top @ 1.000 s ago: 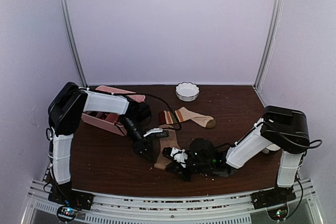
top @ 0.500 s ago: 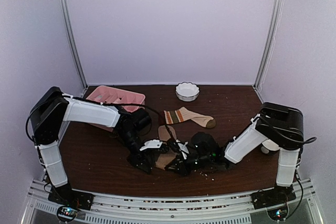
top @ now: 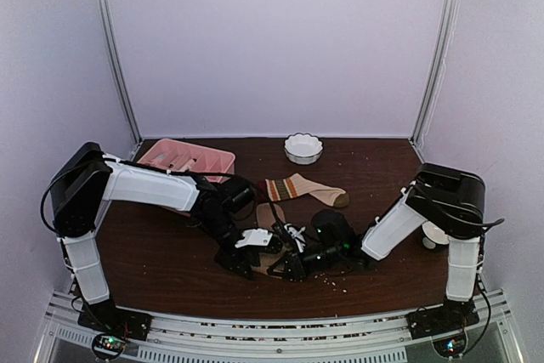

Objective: Roll the socks
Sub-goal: Roll the sock at the center of the board.

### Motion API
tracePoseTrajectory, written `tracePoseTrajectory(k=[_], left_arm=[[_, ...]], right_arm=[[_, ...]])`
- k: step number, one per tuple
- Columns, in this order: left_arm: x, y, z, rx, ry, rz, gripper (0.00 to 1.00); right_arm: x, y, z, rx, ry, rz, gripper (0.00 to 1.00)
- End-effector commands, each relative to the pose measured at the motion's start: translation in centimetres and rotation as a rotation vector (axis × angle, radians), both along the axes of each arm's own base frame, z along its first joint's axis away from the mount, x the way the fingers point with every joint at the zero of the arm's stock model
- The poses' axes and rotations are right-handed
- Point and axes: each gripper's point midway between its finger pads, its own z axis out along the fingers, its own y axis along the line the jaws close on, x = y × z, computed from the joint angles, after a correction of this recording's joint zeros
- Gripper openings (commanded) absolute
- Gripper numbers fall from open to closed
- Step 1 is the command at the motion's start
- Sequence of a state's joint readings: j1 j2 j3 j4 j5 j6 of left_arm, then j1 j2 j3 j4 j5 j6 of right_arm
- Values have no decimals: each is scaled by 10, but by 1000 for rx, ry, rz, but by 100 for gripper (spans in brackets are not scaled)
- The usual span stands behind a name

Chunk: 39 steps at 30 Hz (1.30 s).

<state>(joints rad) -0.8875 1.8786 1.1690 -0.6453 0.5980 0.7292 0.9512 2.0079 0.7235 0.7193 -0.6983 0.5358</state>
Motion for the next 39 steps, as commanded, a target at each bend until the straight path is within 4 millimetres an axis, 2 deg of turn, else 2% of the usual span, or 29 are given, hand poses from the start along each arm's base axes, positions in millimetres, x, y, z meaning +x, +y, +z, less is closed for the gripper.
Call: tracePoseTrajectory(k=[1,7,10,15,19,20,23,27,30,34,35,37,39], left_arm=[[2,-9,15,-69,-53,-37,46],[22,-15,-4,-21,-114,12,41],[24,-18,-7,-18,-109,12,37],[20,-16,-11,-1,-75,8,21],[17,-16,-15,16,-41,11,2],[16,-15,-17,25,-32,12,0],[19,-13,-25,62,-8,32,0],[26,-5,-34,118,63,75,1],[27,2,-41,149,66,77,6],[20,6,-43,187,127,66,0],[17,7,-43,200,160,68,0],[12,9,-42,224,232,71,0],[8,11,-43,250,300,77,0]], right_arm=[[-35,-72,-109,-408,264,-66,0],[-33,-79,-119,-419,302,-87,0],[-33,-82,-122,-423,312,-96,0],[-33,-83,-122,-425,314,-100,0],[-28,-81,-117,-413,293,-110,0],[-25,-80,-114,-409,276,-115,3],[-17,-78,-100,-374,203,-128,12],[-9,-76,-82,-340,138,-138,15],[-11,-74,-80,-344,141,-126,15],[-7,-85,-75,-354,69,-150,18],[-3,-89,-69,-343,21,-170,22],[5,-95,-43,-294,-106,-211,43],[9,-103,-25,-277,-227,-237,52]])
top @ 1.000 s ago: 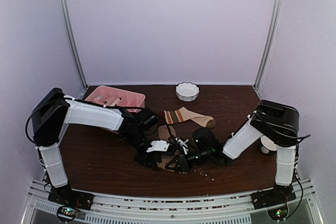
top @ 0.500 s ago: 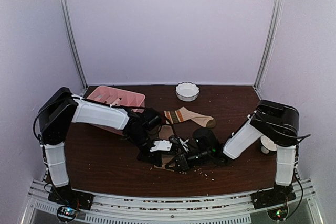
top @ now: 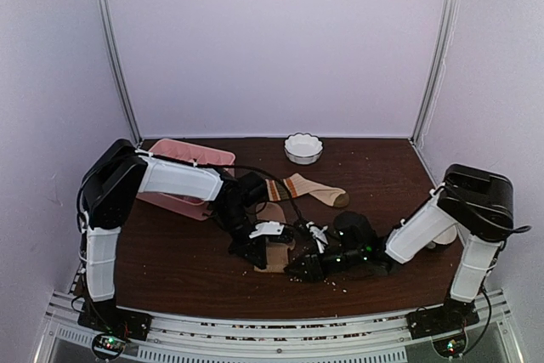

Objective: Roll the socks
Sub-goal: Roll the sock at the center of the board.

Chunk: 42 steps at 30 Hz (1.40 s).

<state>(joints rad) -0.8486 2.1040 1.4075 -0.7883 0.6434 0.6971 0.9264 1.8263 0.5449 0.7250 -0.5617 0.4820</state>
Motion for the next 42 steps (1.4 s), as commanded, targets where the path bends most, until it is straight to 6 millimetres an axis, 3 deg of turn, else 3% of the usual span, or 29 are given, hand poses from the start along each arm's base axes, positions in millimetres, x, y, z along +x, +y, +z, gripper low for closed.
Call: tracePoseTrajectory(k=[1,5,6,9,11,13,15,18,21,23,28,31,35,42], left_arm=[[-20,30,-21,170,197,18,0],[-26,30,-16,183,286,35,0],[-27,30,-15,188,297,37,0],[-33,31,-11,199,353,36,0],[-39,31,-5,193,422,38,0],[-38,30,-2,190,474,52,0],[-35,31,-8,212,460,55,0],[-27,32,-16,238,421,79,0],[-15,33,-29,275,351,111,0],[-6,33,-35,292,301,126,0],[6,38,-48,337,221,152,0],[8,41,-53,355,205,160,0],[10,42,-55,366,200,165,0],[10,41,-55,365,194,159,0]], right_arm=[[4,-63,-32,-247,-151,-141,54],[7,-76,-11,-305,-316,-159,68],[10,-83,-10,-352,-364,-180,97],[24,-104,5,-440,-484,-305,100],[40,-130,23,-459,-533,-488,99],[53,-158,40,-420,-534,-706,100],[54,-176,50,-292,-517,-838,99],[35,-142,67,-156,-631,-601,99],[10,-98,46,-363,-785,-292,99],[-7,-72,35,-409,-849,-120,99],[-49,-15,28,-275,-911,216,78],[-53,12,19,-299,-925,326,62],[-50,41,17,-302,-960,396,54],[-39,56,1,-344,-952,454,43]])
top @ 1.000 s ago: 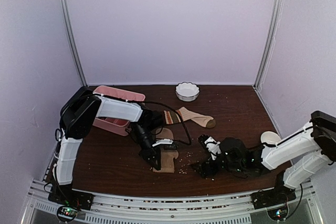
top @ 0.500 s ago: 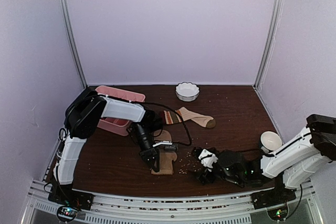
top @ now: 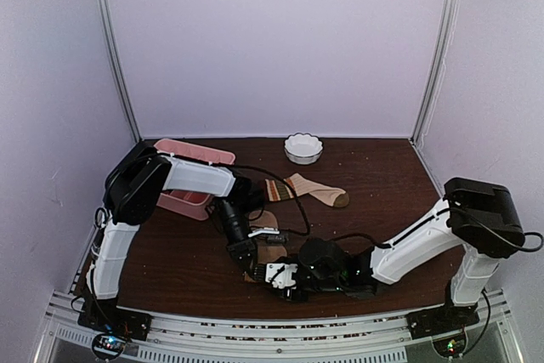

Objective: Roll the socks
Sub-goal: Roll the sock at the center of the board.

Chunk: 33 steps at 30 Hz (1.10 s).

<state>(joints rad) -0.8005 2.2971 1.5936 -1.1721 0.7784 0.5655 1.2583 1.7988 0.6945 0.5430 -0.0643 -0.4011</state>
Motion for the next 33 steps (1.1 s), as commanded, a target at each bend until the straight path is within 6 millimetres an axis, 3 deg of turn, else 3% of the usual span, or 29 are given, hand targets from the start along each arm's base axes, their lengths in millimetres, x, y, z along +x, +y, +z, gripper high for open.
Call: tracePoseTrajectory(k=[1,9,11,13,15,19,26,33], left_arm=[[31,17,-47,109,-207,-54,0],[29,16,-45,99,-198,-58,0],[30,16,-43,92,-204,-60,8],[34,14,-37,81,-230,-49,25],[41,11,-25,38,-297,-26,40],[52,0,18,-153,-424,29,52],[53,-3,49,-319,-565,25,54],[24,-6,56,-413,-541,-74,49]], right_arm=[[2,0,-20,-78,12,49,41],[14,-4,-35,-103,102,6,13],[14,-6,-36,-99,125,-4,5],[12,-9,-39,-94,160,-11,0],[9,-11,-42,-86,213,-27,0],[4,-23,-50,-66,369,-73,0],[4,-44,-58,21,635,-170,0],[7,-61,-90,-59,811,-268,0]])
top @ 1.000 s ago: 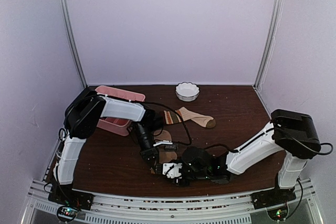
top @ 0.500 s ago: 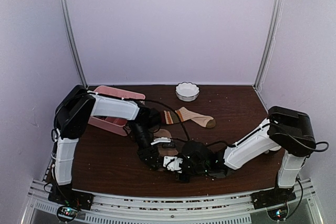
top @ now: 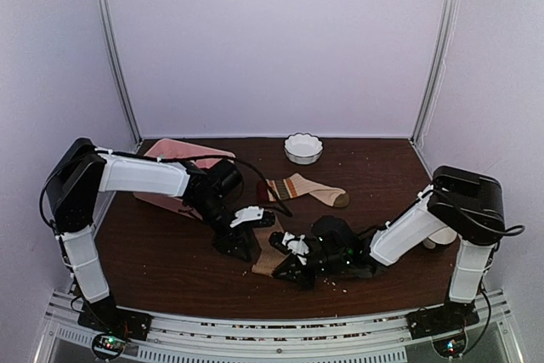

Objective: Roll the socks
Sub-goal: Roll the sock at the center of the board.

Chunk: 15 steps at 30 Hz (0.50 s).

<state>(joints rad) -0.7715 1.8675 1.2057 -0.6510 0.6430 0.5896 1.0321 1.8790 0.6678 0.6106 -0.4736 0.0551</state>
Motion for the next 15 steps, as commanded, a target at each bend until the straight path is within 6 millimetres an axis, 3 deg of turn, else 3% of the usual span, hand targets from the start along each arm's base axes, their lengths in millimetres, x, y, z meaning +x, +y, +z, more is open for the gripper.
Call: tracePoseTrajectory(k=[1,5,15], left_arm=[[-16,-11,6,-72,-63,-115,49],[-25,-15,-3,-65,-89,-154,46],[-17,-25,-21,-38,-151,-158,44]], right_arm=[[-16,-43,-70,-223,263,-69,0],[-10,-55,-84,-245,336,-127,0],[-12,-62,-95,-215,421,-155,0]])
